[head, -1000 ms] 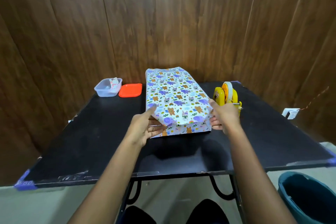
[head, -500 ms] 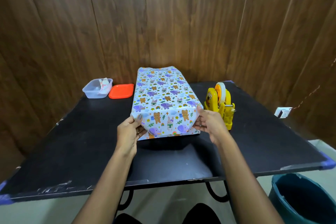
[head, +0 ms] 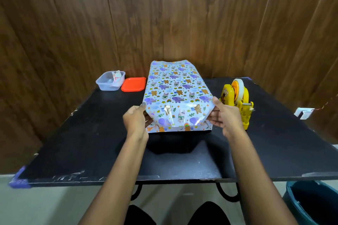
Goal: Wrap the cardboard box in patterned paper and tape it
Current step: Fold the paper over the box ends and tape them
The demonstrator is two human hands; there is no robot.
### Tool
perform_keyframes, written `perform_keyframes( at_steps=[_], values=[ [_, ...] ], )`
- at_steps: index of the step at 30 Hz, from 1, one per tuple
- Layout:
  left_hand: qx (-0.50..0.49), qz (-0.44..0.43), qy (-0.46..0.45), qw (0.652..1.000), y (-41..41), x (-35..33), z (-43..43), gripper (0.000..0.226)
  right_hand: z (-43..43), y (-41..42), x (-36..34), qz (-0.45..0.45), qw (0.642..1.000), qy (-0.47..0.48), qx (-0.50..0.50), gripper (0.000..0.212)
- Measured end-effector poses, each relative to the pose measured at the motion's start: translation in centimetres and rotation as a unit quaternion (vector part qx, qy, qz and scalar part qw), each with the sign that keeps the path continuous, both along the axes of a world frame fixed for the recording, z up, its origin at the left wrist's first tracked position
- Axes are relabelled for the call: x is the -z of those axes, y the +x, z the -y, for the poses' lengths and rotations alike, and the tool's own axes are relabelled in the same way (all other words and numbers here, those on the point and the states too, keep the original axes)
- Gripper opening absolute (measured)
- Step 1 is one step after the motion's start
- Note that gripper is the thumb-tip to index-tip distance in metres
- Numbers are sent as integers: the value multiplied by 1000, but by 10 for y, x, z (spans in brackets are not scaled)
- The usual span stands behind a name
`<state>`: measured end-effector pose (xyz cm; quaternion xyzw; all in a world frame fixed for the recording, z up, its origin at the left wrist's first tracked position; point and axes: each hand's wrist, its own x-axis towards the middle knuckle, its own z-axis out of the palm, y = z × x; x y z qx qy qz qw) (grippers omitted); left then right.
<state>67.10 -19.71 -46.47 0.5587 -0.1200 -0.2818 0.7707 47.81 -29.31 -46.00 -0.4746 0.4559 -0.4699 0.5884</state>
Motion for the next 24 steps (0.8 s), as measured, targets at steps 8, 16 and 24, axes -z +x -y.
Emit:
perform_keyframes(
  at_steps=[8,16,24],
  values=[
    [4,2,-33,999,3,9,3,21,-1,7,2,17,1000,-13,-4,26],
    [93,113,-33,989,9,29,1,19,-6,7,16,23,997,-36,-69,7],
    [69,116,-27,990,2,47,5,22,-1,14,35,-45,996,-67,-40,16]
  ],
)
